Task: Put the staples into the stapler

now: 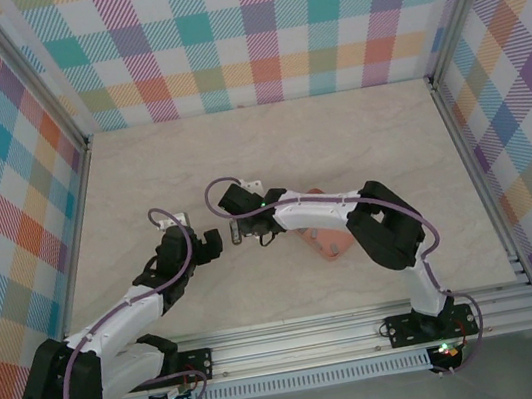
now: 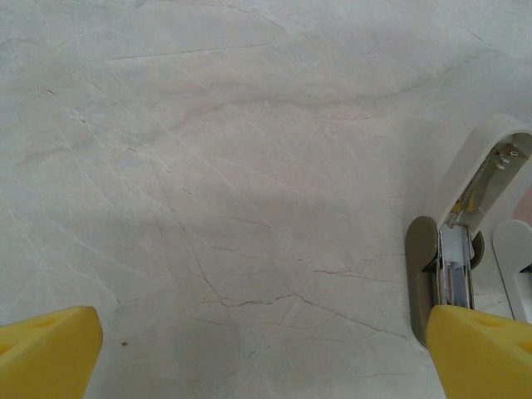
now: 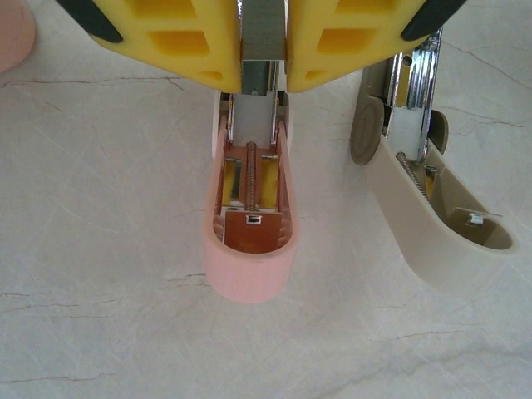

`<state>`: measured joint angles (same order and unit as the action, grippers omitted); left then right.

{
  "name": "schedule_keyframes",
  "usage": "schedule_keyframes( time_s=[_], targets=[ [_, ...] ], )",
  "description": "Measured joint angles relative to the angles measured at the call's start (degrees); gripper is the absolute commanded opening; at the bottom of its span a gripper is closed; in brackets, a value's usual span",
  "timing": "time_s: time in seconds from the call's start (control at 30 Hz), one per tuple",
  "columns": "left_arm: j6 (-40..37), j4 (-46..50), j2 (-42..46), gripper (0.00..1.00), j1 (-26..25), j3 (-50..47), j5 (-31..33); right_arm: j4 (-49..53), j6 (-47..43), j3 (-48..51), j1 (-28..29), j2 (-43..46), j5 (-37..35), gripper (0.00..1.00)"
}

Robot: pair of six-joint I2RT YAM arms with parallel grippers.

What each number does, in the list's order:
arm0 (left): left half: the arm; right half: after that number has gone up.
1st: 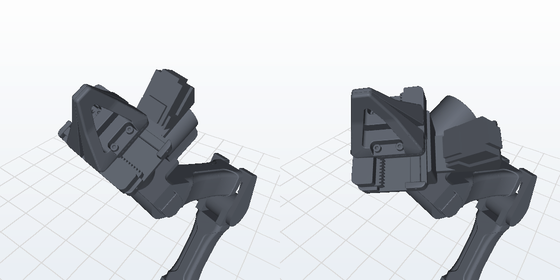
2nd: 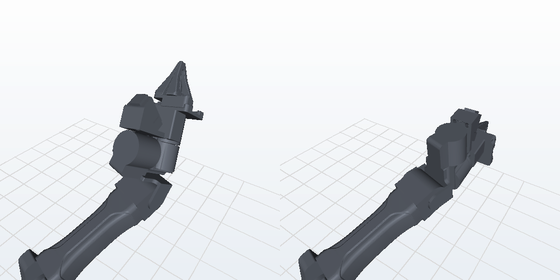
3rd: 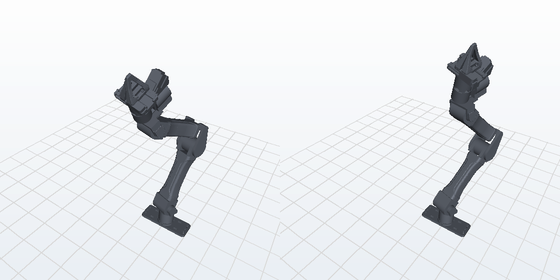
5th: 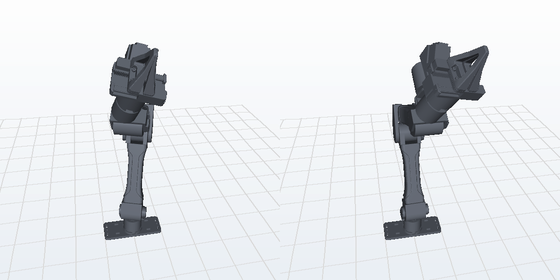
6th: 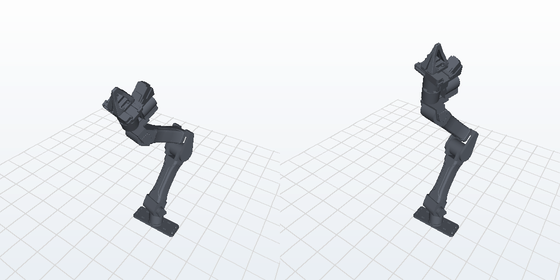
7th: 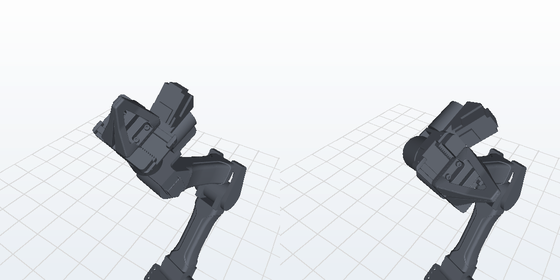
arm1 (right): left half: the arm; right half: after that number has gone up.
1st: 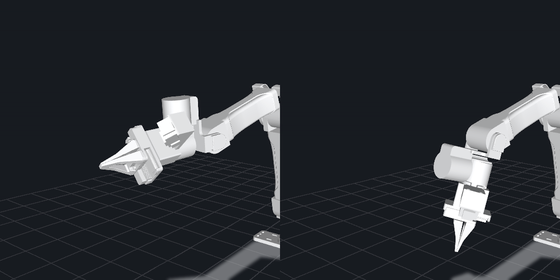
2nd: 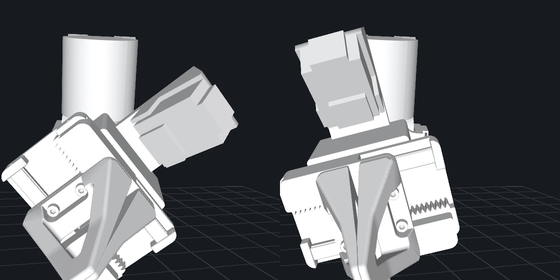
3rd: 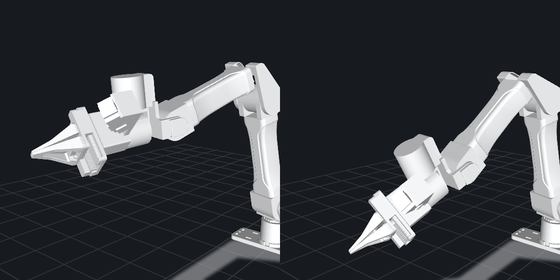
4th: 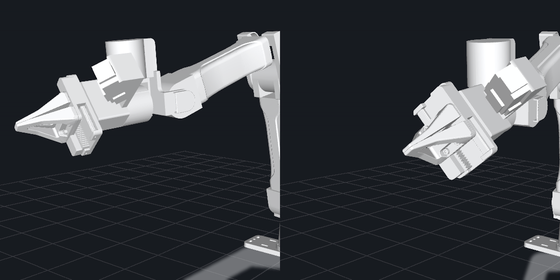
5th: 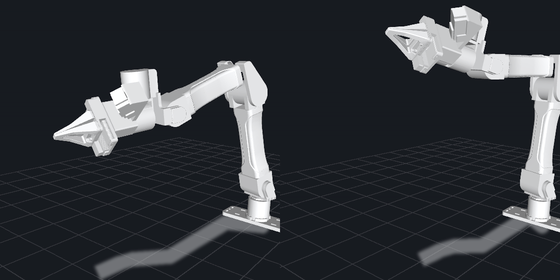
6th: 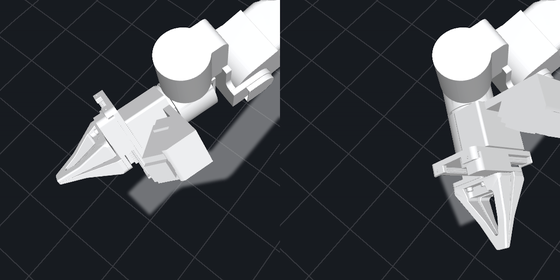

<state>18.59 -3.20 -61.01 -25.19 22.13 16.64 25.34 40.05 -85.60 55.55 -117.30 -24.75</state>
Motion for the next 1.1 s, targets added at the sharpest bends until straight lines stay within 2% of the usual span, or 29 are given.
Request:
schedule_keyframes(
  time_s=[1.1],
  targets=[
    [0.0,0.0,0.0,1.00,0.0,0.0,0.0,0.4,0.6,0.0,0.0,-1.5,0.4,0.20]
  ],
)
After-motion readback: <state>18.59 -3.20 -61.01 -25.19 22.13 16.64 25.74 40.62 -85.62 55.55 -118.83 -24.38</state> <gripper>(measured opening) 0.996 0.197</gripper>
